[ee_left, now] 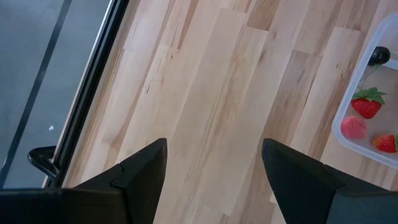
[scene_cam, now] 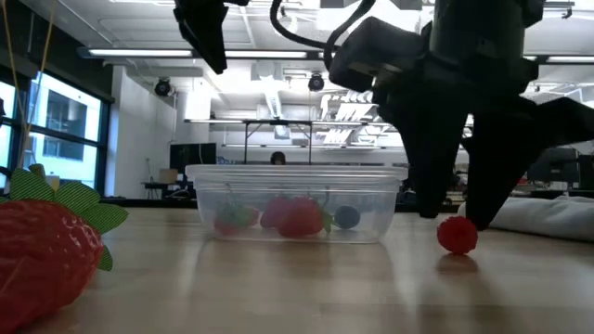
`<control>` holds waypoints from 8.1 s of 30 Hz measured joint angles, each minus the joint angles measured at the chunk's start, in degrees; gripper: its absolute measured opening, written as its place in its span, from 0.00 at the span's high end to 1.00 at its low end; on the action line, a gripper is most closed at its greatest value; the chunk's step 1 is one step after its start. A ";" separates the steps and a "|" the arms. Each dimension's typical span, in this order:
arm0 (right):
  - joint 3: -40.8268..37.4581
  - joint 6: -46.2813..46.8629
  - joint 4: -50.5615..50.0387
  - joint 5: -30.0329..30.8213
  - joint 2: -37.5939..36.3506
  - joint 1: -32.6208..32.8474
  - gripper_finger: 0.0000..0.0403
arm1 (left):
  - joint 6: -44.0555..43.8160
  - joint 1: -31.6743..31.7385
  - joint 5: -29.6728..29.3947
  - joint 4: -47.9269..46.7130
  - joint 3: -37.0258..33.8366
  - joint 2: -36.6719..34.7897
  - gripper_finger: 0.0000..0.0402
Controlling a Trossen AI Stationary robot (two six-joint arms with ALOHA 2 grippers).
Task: Pick and placing Produce into tupperware
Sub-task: Put the raspberry into the bin, then put the cherry into the bin, then put the strawberry into the bin
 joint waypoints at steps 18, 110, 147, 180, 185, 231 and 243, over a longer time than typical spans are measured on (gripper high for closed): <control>-2.69 1.51 1.25 0.00 0.02 -0.07 0.62 | 0.00 0.00 0.00 0.09 0.00 0.00 0.38; 12.41 -65.59 -33.61 19.21 -22.10 -22.55 0.67 | -68.55 -27.19 14.45 26.69 -25.68 1.98 0.38; 12.40 -78.18 -35.27 19.12 -22.60 -26.82 0.67 | -86.55 -31.08 21.95 44.42 -25.45 20.21 0.48; 12.38 -78.47 -37.13 19.15 -22.62 -26.82 0.67 | -84.14 -31.19 20.78 38.70 -23.64 21.88 1.00; 12.38 -78.47 -37.13 19.15 -22.62 -26.82 0.67 | -82.55 -31.19 17.95 33.51 -21.38 20.60 1.00; 12.38 -68.31 -36.97 22.21 -30.45 -27.08 0.67 | -31.75 -14.25 13.25 33.71 -3.02 25.27 0.98; 12.40 -68.30 -37.32 22.18 -30.45 -27.08 0.67 | -30.51 -14.27 18.63 30.85 -3.02 25.03 0.65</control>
